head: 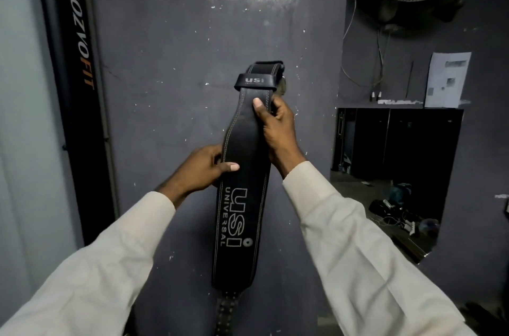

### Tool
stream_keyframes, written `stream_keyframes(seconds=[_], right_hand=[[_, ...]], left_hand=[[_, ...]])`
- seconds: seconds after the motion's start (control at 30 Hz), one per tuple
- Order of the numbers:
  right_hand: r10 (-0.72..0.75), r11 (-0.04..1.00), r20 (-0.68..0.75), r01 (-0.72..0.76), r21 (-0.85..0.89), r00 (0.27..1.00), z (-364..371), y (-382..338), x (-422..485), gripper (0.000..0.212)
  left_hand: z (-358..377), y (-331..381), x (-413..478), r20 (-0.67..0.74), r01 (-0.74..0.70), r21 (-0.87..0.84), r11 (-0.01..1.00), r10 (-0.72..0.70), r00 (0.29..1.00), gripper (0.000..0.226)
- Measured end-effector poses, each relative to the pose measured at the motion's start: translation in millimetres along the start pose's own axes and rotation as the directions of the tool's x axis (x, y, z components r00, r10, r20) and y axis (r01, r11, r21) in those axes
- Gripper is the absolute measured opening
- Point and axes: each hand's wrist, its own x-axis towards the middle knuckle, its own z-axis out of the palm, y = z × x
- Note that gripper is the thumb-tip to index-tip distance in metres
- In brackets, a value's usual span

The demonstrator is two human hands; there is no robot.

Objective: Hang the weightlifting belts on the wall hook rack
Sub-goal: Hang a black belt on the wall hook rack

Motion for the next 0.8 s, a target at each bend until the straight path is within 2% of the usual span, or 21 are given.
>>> stream_keyframes(seconds=[0.07,0.3,0.33,0.4,0.43,0.5,0.6,0.63,0.67,0.73,0.8], right_hand=[[0.003,1.000,-0.009,-0.003,0.006,1.000,1,3,0,0.025],[-0.017,1.000,0.006,0.017,-0.008,1.000,4,8,1,0.026],[-0.022,1.000,0.008,0.022,-0.005,1.000,5,6,1,0.026],[-0.038,0.999,0.019,0.038,0.011,0.999,8,0,3,0.024],[-0.043,0.999,0.021,0.042,0.014,0.999,8,-3,4,0.023],[-0.049,0.999,0.028,0.049,0.001,0.998,9,-7,5,0.024],[-0.047,0.999,0.051,0.047,0.001,0.998,8,-6,-1,0.025],[-0.048,0.999,0.064,0.048,0.010,0.997,6,-6,-1,0.024],[-0.050,0.999,0.077,0.049,0.019,0.996,5,-7,0,0.025],[-0.043,0.999,0.097,0.040,0.035,0.994,-1,-6,-1,0.027],[-0.026,0.999,0.116,0.022,0.040,0.993,-3,-3,-4,0.026]], left_hand=[[4,-10,-5,-0.049,0.013,0.041,0.999,-0.011,0.999,0.031],[17,-48,-26,0.021,0.225,-0.008,0.974,-0.225,0.974,0.059],[18,-52,-27,0.079,0.272,0.042,0.961,-0.275,0.958,0.052],[28,-63,-38,0.201,0.346,0.158,0.925,-0.373,0.906,0.016],[34,-69,-43,0.228,0.373,0.170,0.912,-0.405,0.886,0.014],[46,-79,-52,0.258,0.408,0.188,0.893,-0.446,0.857,0.025],[55,-93,-62,0.376,0.429,0.312,0.848,-0.525,0.764,0.026],[54,-94,-63,0.365,0.425,0.306,0.852,-0.518,0.774,0.031],[52,-92,-61,0.313,0.404,0.244,0.881,-0.466,0.827,0.038],[47,-76,-54,0.116,0.273,0.037,0.961,-0.275,0.954,0.046],[42,-49,-38,-0.112,0.121,-0.098,0.988,-0.131,0.985,0.044]])
